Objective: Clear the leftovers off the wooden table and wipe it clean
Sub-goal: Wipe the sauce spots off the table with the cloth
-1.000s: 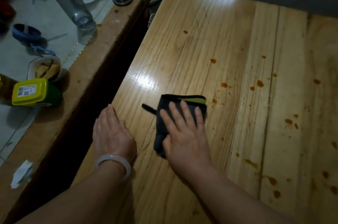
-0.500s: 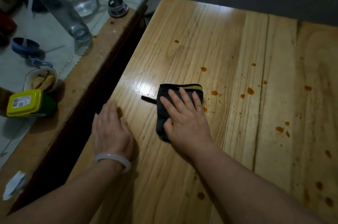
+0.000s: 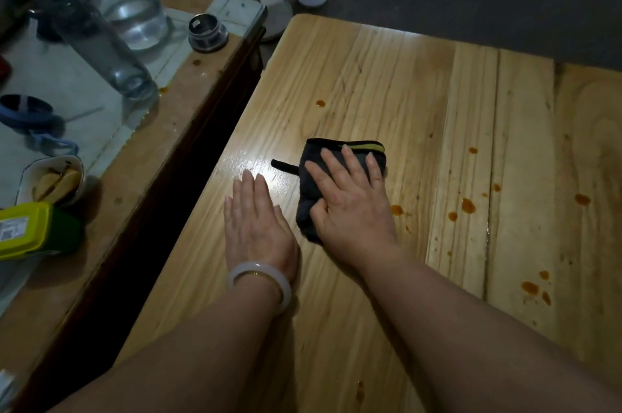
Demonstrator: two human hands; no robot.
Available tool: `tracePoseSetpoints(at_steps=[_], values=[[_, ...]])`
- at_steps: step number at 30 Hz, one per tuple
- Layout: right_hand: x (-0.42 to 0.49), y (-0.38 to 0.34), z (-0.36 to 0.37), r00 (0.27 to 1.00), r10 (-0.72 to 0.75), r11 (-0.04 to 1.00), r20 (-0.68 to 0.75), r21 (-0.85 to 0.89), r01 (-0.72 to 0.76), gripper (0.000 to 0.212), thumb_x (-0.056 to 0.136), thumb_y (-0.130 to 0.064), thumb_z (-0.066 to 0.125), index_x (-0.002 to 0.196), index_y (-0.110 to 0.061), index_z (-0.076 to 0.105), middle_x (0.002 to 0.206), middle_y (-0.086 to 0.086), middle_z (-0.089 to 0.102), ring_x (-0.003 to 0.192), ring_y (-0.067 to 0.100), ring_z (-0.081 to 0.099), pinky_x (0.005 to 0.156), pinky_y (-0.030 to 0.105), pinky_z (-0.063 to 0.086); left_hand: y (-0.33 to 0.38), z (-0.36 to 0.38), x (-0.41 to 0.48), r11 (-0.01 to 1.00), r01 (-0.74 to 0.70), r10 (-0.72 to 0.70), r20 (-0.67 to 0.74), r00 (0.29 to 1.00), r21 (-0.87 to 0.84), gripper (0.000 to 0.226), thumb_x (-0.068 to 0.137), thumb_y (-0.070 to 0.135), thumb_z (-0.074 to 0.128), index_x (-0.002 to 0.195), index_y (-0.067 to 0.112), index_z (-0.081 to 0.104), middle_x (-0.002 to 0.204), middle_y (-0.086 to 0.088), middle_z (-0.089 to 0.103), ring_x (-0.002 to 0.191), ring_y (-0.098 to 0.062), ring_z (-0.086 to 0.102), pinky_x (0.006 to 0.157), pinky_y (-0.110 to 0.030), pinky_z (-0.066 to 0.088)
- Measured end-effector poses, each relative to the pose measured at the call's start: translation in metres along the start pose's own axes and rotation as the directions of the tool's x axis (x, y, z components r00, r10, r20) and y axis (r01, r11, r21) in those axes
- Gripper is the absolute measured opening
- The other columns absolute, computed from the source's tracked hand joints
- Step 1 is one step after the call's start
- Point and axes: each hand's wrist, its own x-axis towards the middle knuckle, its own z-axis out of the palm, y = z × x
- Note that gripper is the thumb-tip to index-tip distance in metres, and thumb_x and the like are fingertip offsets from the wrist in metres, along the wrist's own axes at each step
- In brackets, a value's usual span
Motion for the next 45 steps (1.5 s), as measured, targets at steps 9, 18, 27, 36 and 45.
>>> tracePoseSetpoints(at_steps=[9, 18, 27, 36, 45], values=[[0.062, 0.008, -0.006, 0.997, -0.055, 0.997, 0.051, -0.045, 0.057, 0.069, 0.087, -0.039, 0.011, 0.155, -0.032, 0.022, 0.164, -0.005, 0.013, 0.152, 0.019, -0.004, 0.121, 0.047, -0.01, -0.001, 0.012, 0.002, 0.999, -0.014, 0.017, -0.07, 0.997, 0.049, 0.056, 0.095, 0.022, 0.025, 0.149, 0.008, 0.018, 0.158, -0.006, 0.011, 0.147, -0.017, 0.003, 0.119, -0.035, 0.001], [0.126, 0.025, -0.015, 0.995, -0.008, 0.994, 0.1, -0.112, 0.019, 0.059, 0.098, -0.04, 0.021, 0.156, -0.034, 0.012, 0.165, -0.005, 0.003, 0.151, 0.02, -0.009, 0.12, 0.046, -0.013, -0.002, 0.015, 0.006, 0.994, -0.007, 0.013, -0.052, 0.999, 0.111, 0.056, 0.095, 0.022, 0.027, 0.148, 0.007, 0.021, 0.158, -0.007, 0.014, 0.146, -0.018, 0.007, 0.117, -0.037, 0.005], [0.123, 0.039, -0.019, 0.975, 0.203, 0.974, 0.089, -0.123, -0.192, 0.06, 0.099, -0.037, 0.02, 0.157, -0.029, 0.007, 0.166, 0.0, -0.001, 0.151, 0.023, -0.009, 0.121, 0.048, -0.009, -0.004, 0.014, 0.007, 0.991, 0.0, 0.007, -0.05, 0.999, 0.132, 0.056, 0.095, 0.022, 0.026, 0.148, 0.007, 0.02, 0.158, -0.008, 0.014, 0.146, -0.019, 0.008, 0.118, -0.038, 0.008], [0.036, 0.007, -0.014, 0.953, 0.285, 0.957, 0.106, -0.083, -0.277, 0.062, 0.099, -0.04, 0.018, 0.157, -0.026, 0.0, 0.165, 0.005, -0.006, 0.15, 0.028, -0.015, 0.119, 0.052, -0.012, -0.002, 0.008, 0.006, 0.993, 0.009, -0.006, -0.023, 1.0, 0.12, 0.056, 0.096, 0.02, 0.024, 0.15, 0.009, 0.014, 0.159, -0.007, 0.007, 0.147, -0.017, 0.001, 0.12, -0.038, 0.003], [-0.047, -0.029, 0.003, 0.978, 0.203, 0.979, 0.04, 0.011, -0.203, 0.064, 0.089, -0.035, 0.026, 0.15, -0.019, 0.037, 0.159, 0.01, 0.029, 0.15, 0.033, 0.016, 0.118, 0.056, 0.011, -0.005, 0.011, 0.007, 0.996, 0.004, -0.001, -0.04, 0.999, 0.085, 0.053, 0.097, 0.017, 0.036, 0.147, 0.006, 0.023, 0.157, -0.01, 0.017, 0.146, -0.021, 0.009, 0.118, -0.034, 0.001]])
